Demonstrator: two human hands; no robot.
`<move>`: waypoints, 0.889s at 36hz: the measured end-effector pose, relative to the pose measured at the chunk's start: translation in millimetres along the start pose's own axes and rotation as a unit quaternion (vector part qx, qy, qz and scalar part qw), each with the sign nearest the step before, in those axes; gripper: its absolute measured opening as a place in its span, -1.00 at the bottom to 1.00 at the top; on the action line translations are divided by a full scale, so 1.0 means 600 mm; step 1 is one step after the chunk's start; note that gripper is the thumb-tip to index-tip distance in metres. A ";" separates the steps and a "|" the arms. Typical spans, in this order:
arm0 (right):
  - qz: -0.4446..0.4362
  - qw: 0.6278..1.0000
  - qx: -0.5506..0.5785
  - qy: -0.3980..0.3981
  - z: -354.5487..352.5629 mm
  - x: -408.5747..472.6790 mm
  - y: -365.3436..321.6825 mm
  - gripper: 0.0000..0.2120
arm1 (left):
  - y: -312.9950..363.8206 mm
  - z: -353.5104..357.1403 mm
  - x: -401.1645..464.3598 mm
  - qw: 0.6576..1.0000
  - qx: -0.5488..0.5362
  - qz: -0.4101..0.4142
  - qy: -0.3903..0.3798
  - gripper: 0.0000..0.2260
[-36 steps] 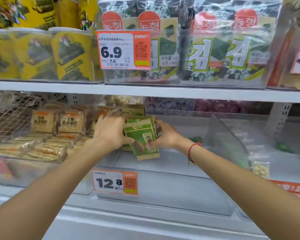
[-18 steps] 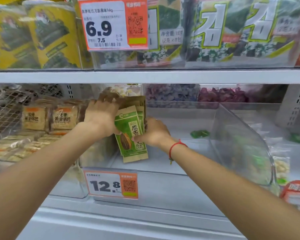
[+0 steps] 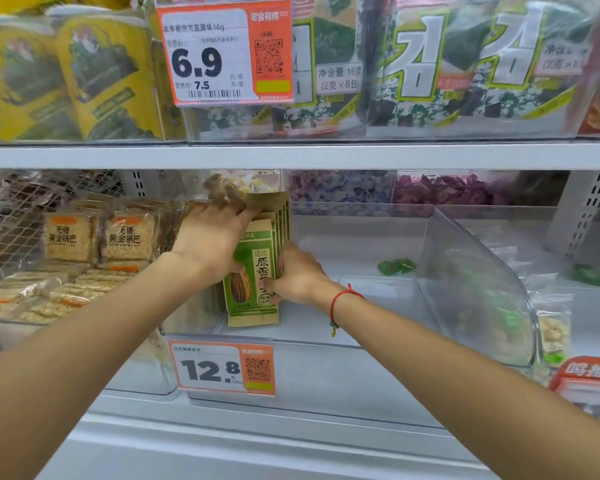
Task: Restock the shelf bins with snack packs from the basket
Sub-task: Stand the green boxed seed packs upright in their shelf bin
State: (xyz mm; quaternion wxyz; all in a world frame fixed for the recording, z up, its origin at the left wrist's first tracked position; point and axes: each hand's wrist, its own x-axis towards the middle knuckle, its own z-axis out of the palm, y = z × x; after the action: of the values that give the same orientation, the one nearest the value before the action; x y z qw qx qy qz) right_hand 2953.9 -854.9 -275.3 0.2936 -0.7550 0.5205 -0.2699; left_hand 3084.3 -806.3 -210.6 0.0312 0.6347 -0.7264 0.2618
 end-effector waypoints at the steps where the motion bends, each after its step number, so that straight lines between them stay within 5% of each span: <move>1: -0.004 1.000 -0.001 0.002 -0.001 0.000 0.001 -0.62 | -0.001 0.000 -0.001 1.000 0.000 0.002 0.001 -0.10; 7: -0.010 0.999 0.034 -0.038 -0.015 -0.005 0.013 -0.68 | 0.006 0.002 -0.007 0.999 0.040 0.006 -0.013 0.01; 11: -0.054 0.996 -0.069 0.032 -0.028 -0.010 0.002 -0.55 | 0.018 0.003 -0.009 0.997 0.072 0.004 0.009 -0.02; 24: -0.010 0.999 0.050 0.018 -0.020 -0.003 -0.004 -0.26 | 0.015 0.013 -0.012 0.998 0.057 0.009 0.040 -0.10; 32: -0.030 0.992 0.104 -0.061 -0.027 -0.011 0.001 -0.13 | 0.019 0.012 -0.009 0.998 0.054 -0.002 0.025 -0.09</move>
State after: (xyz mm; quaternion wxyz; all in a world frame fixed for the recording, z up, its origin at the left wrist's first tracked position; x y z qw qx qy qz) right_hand 2939.9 -851.8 -265.3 0.3938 -0.7506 0.4478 -0.2847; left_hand 3076.5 -803.9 -223.0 0.0155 0.6301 -0.7090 0.3163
